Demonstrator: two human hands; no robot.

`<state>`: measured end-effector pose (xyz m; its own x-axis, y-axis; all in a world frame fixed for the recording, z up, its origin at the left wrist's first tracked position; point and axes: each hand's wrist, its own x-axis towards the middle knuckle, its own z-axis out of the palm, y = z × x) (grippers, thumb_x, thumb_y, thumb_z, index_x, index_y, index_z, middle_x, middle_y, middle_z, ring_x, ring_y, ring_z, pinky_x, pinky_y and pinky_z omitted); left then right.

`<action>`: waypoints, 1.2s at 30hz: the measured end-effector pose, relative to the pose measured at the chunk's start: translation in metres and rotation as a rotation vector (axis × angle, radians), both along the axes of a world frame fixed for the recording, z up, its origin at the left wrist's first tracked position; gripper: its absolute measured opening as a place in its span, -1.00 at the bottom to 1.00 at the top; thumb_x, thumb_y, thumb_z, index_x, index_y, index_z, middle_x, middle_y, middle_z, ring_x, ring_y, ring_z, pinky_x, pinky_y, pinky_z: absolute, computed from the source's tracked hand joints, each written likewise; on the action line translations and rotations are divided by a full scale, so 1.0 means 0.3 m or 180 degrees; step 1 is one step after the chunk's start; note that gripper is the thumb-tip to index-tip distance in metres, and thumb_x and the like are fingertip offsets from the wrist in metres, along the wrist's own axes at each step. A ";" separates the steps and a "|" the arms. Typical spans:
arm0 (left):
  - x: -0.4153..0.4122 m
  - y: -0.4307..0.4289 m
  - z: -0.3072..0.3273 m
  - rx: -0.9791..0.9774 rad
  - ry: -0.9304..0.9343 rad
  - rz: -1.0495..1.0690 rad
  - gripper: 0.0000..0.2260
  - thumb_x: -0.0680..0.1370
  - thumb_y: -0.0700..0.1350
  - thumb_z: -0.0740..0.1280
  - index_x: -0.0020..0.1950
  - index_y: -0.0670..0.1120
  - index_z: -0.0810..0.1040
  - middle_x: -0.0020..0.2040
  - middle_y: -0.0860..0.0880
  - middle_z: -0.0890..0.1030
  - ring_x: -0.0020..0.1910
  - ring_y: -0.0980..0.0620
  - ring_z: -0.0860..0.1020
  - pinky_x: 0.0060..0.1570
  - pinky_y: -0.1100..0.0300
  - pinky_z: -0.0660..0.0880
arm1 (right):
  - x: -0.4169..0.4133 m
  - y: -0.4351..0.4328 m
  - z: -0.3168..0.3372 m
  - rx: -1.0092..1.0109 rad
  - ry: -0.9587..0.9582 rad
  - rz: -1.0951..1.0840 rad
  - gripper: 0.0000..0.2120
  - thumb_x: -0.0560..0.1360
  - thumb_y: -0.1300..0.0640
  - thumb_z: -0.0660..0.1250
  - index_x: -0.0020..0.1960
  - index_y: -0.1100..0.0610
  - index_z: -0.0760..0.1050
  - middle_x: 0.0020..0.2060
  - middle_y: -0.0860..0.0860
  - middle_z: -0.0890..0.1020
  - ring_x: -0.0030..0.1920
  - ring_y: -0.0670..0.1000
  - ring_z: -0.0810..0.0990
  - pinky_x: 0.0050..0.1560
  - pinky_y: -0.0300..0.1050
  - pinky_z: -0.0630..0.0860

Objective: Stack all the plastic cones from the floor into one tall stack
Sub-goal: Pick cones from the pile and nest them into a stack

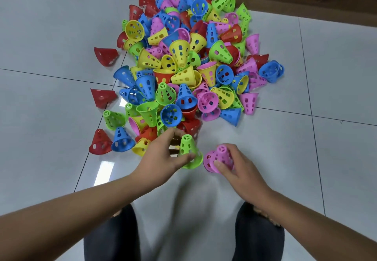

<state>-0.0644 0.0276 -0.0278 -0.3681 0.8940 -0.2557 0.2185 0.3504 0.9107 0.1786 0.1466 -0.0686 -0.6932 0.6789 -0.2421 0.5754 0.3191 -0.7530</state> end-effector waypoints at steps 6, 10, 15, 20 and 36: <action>0.072 -0.006 0.008 0.0465 0.0410 -0.0455 -0.64 0.49 -0.13 0.62 0.18 0.05 0.55 0.12 0.18 0.61 0.12 0.04 0.64 0.13 0.16 0.62 | 0.003 -0.029 -0.120 0.0106 -0.0372 -0.0140 -0.45 0.48 -0.23 0.52 0.42 -0.23 0.46 0.10 -0.21 0.40 0.09 -0.19 0.55 0.11 -0.26 0.51; 0.069 -0.010 -0.027 0.0563 0.0619 -0.0591 -0.63 0.50 -0.12 0.60 0.21 0.07 0.54 0.13 0.19 0.57 0.15 0.05 0.62 0.16 0.10 0.61 | -0.055 -0.017 -0.129 -0.0280 -0.0136 -0.0033 -0.46 0.46 -0.01 0.57 0.40 -0.12 0.52 0.05 -0.21 0.51 -0.05 -0.19 0.60 0.01 -0.35 0.49; 0.033 0.000 -0.087 0.0453 0.1049 -0.0825 -0.63 0.50 -0.11 0.58 0.21 0.08 0.51 0.11 0.17 0.54 0.09 0.11 0.57 0.09 0.05 0.59 | -0.102 0.051 -0.133 0.0242 -0.0117 0.0030 -0.62 0.51 0.22 0.43 0.31 0.00 0.57 0.03 -0.10 0.56 -0.03 -0.13 0.59 0.06 -0.16 0.54; 0.008 0.004 -0.144 0.0340 0.1469 -0.1213 -0.59 0.50 -0.06 0.56 0.25 0.14 0.47 0.13 0.21 0.53 0.05 0.13 0.54 0.03 0.01 0.58 | -0.119 0.254 -0.090 0.1745 -0.0305 0.0095 -0.68 0.51 0.19 0.42 0.26 0.10 0.58 0.13 0.04 0.55 0.16 0.15 0.53 0.21 0.10 0.51; -0.294 -0.125 -0.171 -0.0262 0.2487 0.0003 -0.67 0.46 -0.04 0.61 0.17 -0.01 0.62 0.06 0.04 0.55 0.02 -0.09 0.51 -0.06 0.05 0.43 | -0.113 0.372 -0.112 0.1676 -0.1406 0.0374 -0.48 0.42 0.04 0.58 0.28 0.13 0.47 0.20 0.09 0.49 0.15 0.20 0.52 0.13 0.10 0.57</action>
